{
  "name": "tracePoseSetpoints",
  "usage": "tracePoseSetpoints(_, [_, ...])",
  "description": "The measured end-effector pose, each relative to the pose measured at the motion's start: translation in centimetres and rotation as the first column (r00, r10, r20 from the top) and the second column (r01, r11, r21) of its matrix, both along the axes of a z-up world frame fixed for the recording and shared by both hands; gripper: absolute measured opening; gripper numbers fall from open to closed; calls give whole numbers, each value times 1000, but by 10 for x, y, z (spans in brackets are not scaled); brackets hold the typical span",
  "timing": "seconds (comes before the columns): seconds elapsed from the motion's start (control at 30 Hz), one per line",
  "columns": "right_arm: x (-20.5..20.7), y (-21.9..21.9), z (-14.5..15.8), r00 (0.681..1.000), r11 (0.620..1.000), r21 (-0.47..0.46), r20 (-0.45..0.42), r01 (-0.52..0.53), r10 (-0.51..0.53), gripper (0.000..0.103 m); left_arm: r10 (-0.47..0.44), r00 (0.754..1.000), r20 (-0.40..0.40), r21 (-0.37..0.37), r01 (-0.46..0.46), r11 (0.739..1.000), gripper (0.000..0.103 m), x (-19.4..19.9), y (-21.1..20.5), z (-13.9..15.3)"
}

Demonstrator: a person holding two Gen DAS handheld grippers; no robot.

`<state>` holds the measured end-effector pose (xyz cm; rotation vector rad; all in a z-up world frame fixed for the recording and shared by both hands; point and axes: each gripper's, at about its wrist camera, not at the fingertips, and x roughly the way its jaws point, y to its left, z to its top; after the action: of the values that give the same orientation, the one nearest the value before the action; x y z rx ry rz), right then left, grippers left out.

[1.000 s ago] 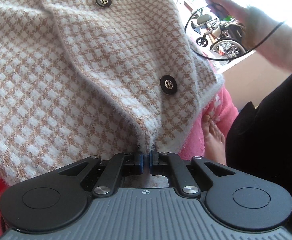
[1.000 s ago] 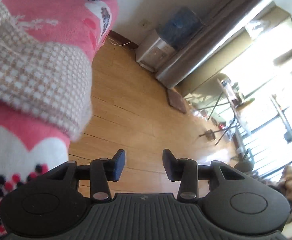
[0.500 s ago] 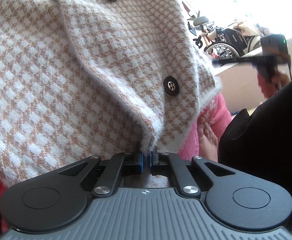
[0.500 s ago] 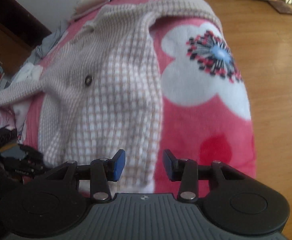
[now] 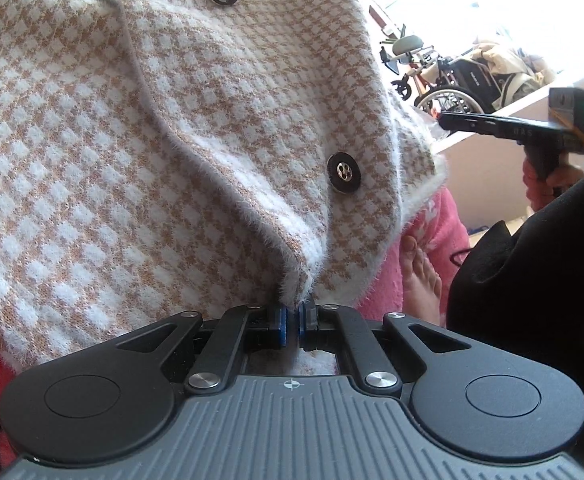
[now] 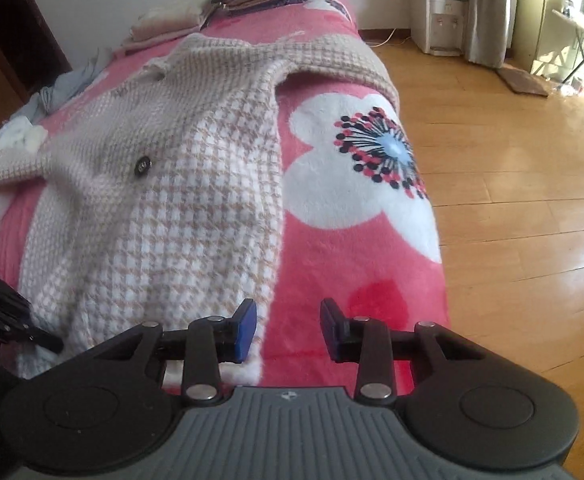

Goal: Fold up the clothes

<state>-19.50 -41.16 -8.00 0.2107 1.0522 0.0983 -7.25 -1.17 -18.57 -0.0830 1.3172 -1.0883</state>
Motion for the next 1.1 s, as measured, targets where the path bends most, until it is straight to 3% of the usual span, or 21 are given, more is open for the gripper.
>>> tracePoseSetpoints(0.03, [2,1,-6,1000,1000,20,-26,-7,8,37,0,1000,3,1,0,1000,3,-1,0,1])
tracePoseSetpoints(0.13, [-11,12,-48,968,999,18,-245,-52,54,29,13,1000,3,-1,-13,1000,3,-1,0,1])
tracePoseSetpoints(0.2, [-28,11,-55,962,999,6,-269,-47,47,25,24,1000,-4,-4,-24,1000,4,-2,3,-1])
tracePoseSetpoints(0.3, [-31,2,-36,975,1000,13,-221,6,-3,23,37,999,-21,-8,-37,999,4,0,9,-3])
tracePoseSetpoints(0.4, [-31,9,-10,992,996,-41,-105,-80,75,23,38,999,-20,-7,-38,999,4,1,9,-3])
tracePoseSetpoints(0.47, [-26,17,-4,987,988,-59,-86,-140,135,23,36,999,-16,-8,-36,999,4,2,7,-3])
tracePoseSetpoints(0.53, [-19,15,-8,989,994,-13,-96,-111,109,23,36,999,-11,-10,-36,999,4,1,7,-2])
tracePoseSetpoints(0.6, [-16,3,-17,993,997,77,-117,-2,11,24,37,999,-8,-11,-37,999,4,-1,6,-1])
tracePoseSetpoints(0.73, [-15,-11,-40,979,973,185,-172,142,-110,24,40,999,-9,-14,-41,999,4,-2,4,-2])
tracePoseSetpoints(0.83, [-15,2,-51,974,990,103,-214,98,-74,21,40,999,-9,-13,-40,999,4,-2,3,-1])
tracePoseSetpoints(1.0, [-21,23,-46,965,999,-6,-259,-48,45,17,48,998,-29,-17,-48,999,4,0,7,-4])
tracePoseSetpoints(1.1, [-24,15,-37,972,1000,4,-235,6,-5,17,44,998,-39,-15,-45,999,5,2,9,-5])
